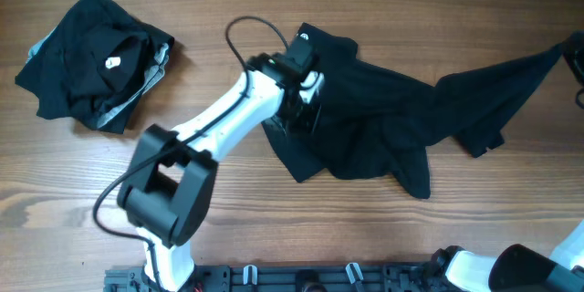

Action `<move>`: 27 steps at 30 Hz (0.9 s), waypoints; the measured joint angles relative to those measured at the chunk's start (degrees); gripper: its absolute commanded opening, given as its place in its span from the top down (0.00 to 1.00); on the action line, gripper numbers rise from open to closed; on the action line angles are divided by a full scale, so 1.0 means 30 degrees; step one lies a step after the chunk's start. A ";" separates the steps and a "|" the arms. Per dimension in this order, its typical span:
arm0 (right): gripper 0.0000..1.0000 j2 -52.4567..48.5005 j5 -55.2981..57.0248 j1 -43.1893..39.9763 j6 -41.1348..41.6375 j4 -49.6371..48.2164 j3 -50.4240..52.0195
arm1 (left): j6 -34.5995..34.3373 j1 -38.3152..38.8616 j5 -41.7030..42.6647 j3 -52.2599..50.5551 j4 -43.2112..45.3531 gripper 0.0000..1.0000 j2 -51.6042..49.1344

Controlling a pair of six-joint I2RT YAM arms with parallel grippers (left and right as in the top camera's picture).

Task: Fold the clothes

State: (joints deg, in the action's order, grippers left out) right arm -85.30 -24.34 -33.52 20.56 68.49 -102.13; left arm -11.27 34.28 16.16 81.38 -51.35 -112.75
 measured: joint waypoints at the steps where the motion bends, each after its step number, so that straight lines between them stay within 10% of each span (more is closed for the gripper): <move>1: 0.94 -0.0109 0.0015 0.0000 0.0029 0.0007 0.0000 | -0.0204 0.0175 -0.0080 -0.0525 0.0350 0.94 -0.0590; 6: 0.95 -0.0146 0.0007 0.0124 0.0066 0.0328 0.0007 | -0.2353 -0.0532 -0.4503 -0.0729 0.2259 0.95 -0.1705; 13: 0.95 -0.0328 0.1027 0.2725 0.1268 0.0663 0.0007 | -0.0954 -0.8291 -0.8065 0.2608 0.1552 0.93 -0.2856; 27: 0.94 -0.1880 0.2011 0.3956 0.1661 -0.0102 0.0007 | -0.0379 -0.1836 -0.3330 0.2798 -0.5799 0.83 0.0393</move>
State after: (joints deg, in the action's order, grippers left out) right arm -90.94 -18.31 -21.65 25.54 68.18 -102.10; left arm -12.40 28.77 6.17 89.78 -68.75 -111.57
